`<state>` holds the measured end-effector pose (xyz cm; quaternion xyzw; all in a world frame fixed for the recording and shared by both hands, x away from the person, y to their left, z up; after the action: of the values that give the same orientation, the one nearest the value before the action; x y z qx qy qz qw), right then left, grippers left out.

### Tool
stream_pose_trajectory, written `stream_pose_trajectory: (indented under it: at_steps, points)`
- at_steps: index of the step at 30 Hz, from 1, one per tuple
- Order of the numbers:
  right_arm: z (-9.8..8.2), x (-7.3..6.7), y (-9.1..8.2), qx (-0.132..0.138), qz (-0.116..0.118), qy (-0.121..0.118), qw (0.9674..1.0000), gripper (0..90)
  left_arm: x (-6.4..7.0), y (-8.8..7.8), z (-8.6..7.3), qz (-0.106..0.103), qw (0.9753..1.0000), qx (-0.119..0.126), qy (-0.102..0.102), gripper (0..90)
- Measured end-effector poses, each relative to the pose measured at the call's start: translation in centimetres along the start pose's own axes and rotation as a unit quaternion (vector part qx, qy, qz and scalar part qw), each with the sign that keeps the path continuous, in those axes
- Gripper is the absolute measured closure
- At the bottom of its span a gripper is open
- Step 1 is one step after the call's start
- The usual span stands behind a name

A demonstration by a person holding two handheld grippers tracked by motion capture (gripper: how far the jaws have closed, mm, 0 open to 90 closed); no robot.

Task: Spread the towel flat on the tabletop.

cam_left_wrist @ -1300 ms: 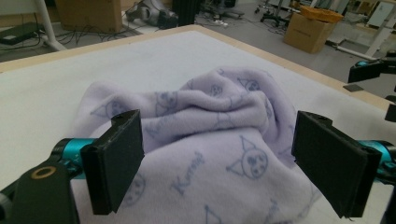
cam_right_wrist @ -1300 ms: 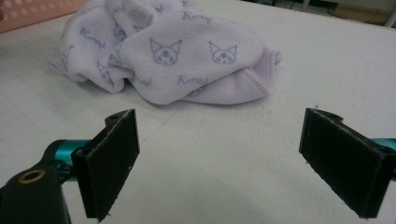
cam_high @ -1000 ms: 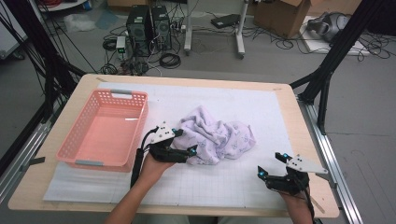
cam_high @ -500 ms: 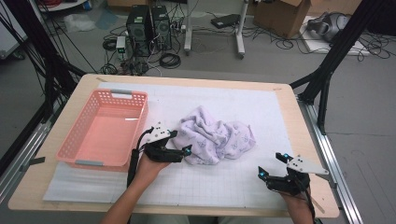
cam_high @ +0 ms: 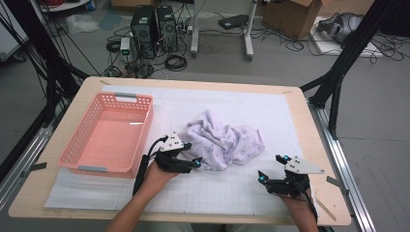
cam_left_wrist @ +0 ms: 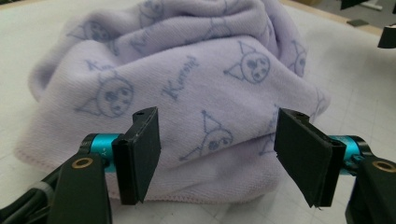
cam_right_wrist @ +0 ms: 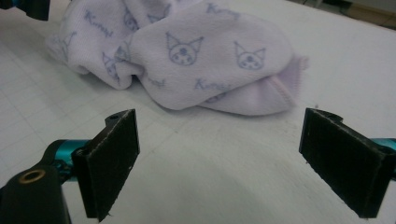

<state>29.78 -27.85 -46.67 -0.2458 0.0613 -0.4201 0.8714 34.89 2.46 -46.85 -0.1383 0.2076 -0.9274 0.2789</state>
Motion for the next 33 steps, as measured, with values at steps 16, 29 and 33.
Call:
stream_pose_trajectory:
  at_steps: [16, 29, 33]
  points:
    - [1.2, -2.1, 6.5, -0.079, 0.039, -0.115, 0.9894, 73.6, 0.1, 1.6, -0.9, 0.030, 0.9972, -0.064, 0.024, 69.7]
    - [3.6, -2.9, -1.7, -0.004, 0.125, -0.016, 0.9921, 82.0, 0.2, -4.2, 4.2, -0.001, 0.9983, 0.058, 0.007, 78.8]
    - [6.3, -2.2, -3.2, 0.029, 0.112, 0.011, 0.9932, 82.1, -0.1, -3.7, 5.9, 0.005, 0.9974, 0.072, 0.000, 78.8]
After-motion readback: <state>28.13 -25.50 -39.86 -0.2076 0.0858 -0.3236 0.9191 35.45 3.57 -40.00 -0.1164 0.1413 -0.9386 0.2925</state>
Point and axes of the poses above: each handheld gripper's, and its own axes: y roughly forward along the jaws, z roughly out of its top, x roughly to its right, the point moved 6 cm from there along y, roughly forward along the jaws, and after that the axes turned 3 degrees about -y, right-handed, at the moved point
